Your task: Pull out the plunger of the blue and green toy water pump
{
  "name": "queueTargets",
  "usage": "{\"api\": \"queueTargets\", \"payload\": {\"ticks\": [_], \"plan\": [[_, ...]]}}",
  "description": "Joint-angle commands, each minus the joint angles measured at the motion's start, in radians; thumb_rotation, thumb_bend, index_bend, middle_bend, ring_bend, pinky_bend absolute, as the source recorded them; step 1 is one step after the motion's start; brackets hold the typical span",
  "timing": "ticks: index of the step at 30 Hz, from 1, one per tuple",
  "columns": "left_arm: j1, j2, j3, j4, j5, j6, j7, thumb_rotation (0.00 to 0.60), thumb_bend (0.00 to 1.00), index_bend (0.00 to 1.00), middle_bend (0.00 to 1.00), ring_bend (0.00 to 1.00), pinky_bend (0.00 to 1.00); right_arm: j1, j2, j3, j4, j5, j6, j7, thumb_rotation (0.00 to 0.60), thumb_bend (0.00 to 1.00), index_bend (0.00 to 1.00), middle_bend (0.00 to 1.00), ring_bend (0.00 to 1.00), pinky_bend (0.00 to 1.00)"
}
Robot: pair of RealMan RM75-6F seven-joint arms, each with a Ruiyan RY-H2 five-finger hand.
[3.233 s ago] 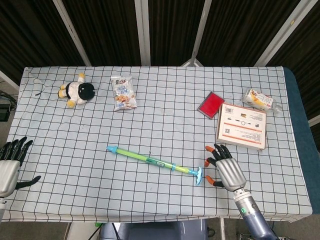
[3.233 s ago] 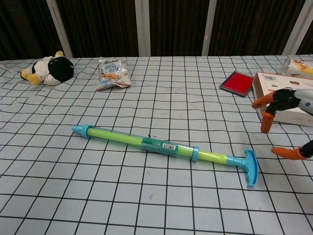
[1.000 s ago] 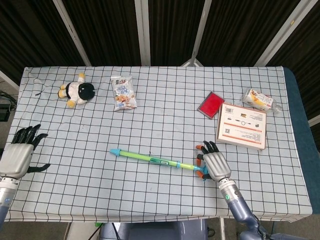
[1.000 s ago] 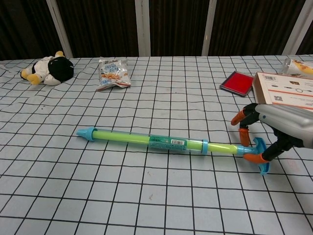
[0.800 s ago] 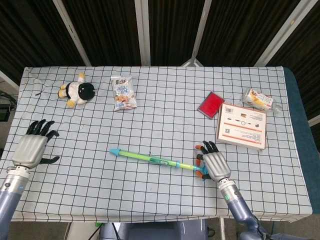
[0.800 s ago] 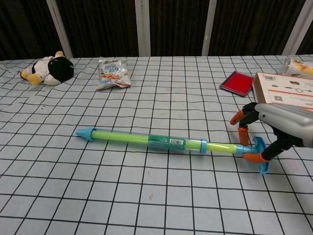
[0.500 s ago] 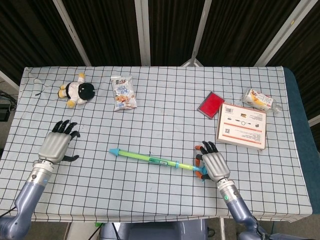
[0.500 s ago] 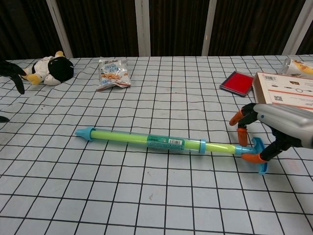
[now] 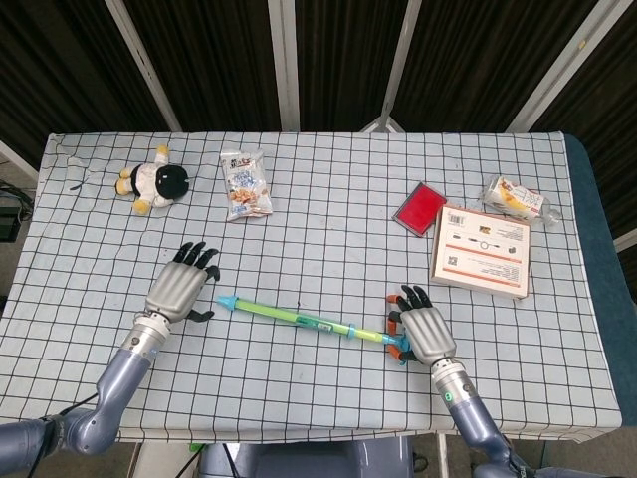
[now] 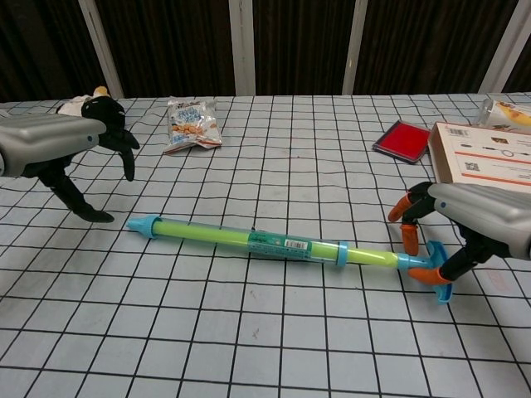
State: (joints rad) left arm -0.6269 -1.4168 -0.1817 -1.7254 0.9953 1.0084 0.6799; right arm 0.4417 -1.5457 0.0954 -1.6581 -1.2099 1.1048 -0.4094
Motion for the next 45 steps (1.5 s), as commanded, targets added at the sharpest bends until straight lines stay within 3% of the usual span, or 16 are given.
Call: {"api": "queueTargets", "payload": {"ticks": [1,22,36,45], "plan": [[-0.014,-0.011,0.006,0.001,-0.018,-0.009,0.009,0.600,0.25,0.40,0.11,0.00,0.00,0.000,0.002,-0.001,-0.005,0.000,0.002,0.000,0.600,0.43,0.65,0.24,0.00,0.00],[-0.113,-0.116,0.034,0.054,-0.120,0.010,0.109,0.600,0.31,0.40,0.10,0.00,0.00,0.000,0.025,-0.012,-0.035,0.012,0.013,-0.007,0.600,0.44,0.65,0.24,0.00,0.00],[-0.146,-0.187,0.044,0.099,-0.191,0.011,0.104,0.600,0.38,0.41,0.10,0.00,0.00,-0.003,0.030,-0.017,-0.037,0.022,0.017,-0.002,0.600,0.44,0.65,0.24,0.00,0.00],[-0.150,-0.212,0.045,0.111,-0.172,0.041,0.074,0.600,0.50,0.56,0.13,0.00,0.00,-0.003,0.037,-0.019,-0.044,0.021,0.020,0.005,0.600,0.44,0.66,0.25,0.00,0.00]]}}
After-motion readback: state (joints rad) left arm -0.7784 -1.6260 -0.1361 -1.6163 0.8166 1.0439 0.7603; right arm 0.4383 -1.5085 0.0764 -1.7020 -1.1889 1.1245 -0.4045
